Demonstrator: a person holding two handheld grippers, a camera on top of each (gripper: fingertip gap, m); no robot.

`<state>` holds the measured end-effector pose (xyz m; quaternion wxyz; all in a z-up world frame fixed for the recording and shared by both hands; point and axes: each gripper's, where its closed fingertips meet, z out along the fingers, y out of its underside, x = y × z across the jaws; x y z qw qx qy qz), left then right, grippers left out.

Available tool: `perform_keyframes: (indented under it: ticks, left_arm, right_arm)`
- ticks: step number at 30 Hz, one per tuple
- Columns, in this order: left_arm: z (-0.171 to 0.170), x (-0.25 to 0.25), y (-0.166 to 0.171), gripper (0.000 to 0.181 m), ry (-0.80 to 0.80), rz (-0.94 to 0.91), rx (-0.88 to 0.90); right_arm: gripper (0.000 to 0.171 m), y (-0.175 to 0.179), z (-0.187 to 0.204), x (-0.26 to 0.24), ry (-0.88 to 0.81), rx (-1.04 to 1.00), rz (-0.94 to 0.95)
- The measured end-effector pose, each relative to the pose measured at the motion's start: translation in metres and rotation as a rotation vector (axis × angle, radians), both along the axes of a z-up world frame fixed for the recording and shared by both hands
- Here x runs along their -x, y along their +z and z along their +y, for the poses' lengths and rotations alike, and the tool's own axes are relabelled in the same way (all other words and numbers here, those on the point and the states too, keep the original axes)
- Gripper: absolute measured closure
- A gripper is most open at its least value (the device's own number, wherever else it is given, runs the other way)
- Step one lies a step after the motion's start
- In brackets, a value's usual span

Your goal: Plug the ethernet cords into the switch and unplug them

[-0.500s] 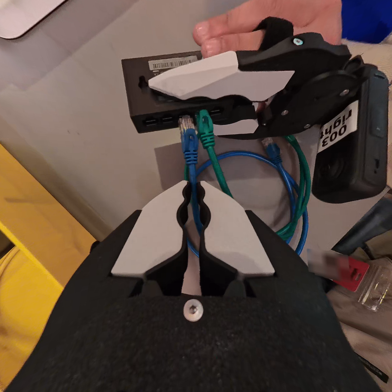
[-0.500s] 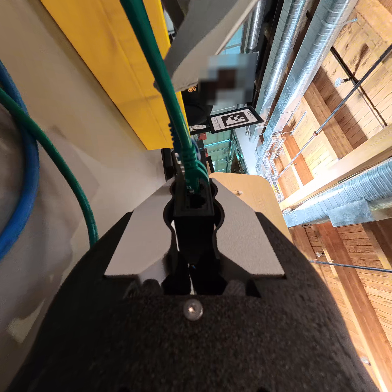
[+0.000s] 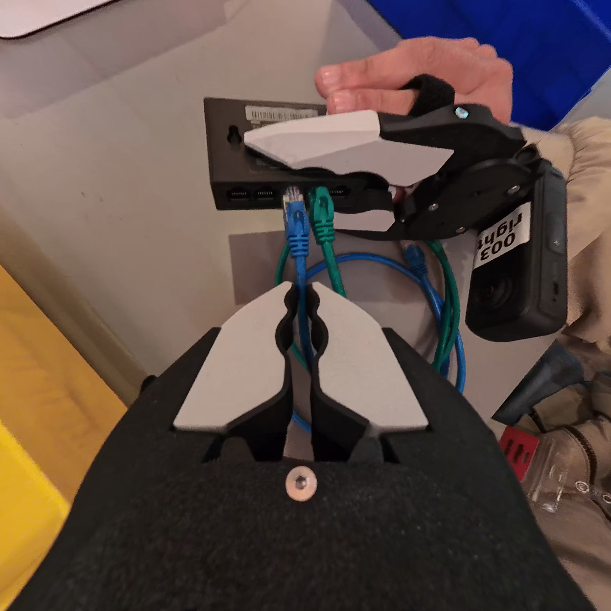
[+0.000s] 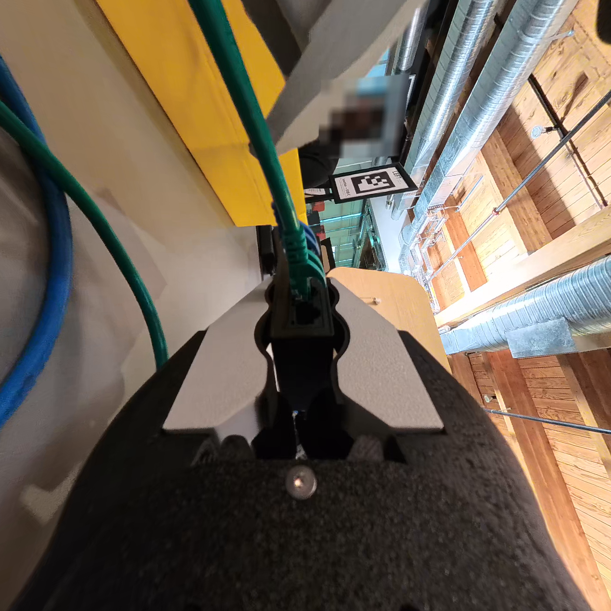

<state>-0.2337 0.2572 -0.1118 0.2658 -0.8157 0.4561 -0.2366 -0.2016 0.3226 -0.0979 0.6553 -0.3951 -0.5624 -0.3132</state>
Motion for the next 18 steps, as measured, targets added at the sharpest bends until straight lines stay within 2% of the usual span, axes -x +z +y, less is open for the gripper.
perform_keyframes:
  ticks: [1, 4, 8, 11, 14, 16, 18]
  left_arm:
    - [0.0, -0.001, 0.001, 0.177, 0.001, -0.018, 0.007]
    - [0.001, -0.003, 0.003, 0.177, 0.001, -0.054, 0.009]
    - [0.0, -0.006, 0.009, 0.177, -0.066, -0.087, -0.089]
    - [-0.004, -0.012, 0.007, 0.174, -0.13, -0.096, -0.154]
    - [0.002, -0.009, -0.007, 0.174, -0.117, -0.095, -0.118]
    - [0.003, -0.009, -0.005, 0.175, -0.092, -0.117, -0.106]
    - [0.004, -0.01, 0.002, 0.176, -0.089, -0.084, -0.189]
  right_arm:
    - [0.144, -0.001, 0.0, 0.001, 0.002, 0.005, -0.007]
    - [0.144, -0.003, 0.0, 0.002, 0.001, 0.012, -0.014]
    - [0.144, -0.001, -0.001, 0.0, 0.015, 0.065, 0.036]
    - [0.144, 0.001, -0.01, 0.009, 0.095, 0.08, 0.062]
    - [0.144, -0.011, -0.008, 0.012, 0.073, 0.086, -0.007]
    - [0.144, -0.011, -0.007, 0.013, 0.077, 0.109, 0.019]
    - [0.144, -0.01, -0.007, 0.012, 0.087, 0.172, 0.099]
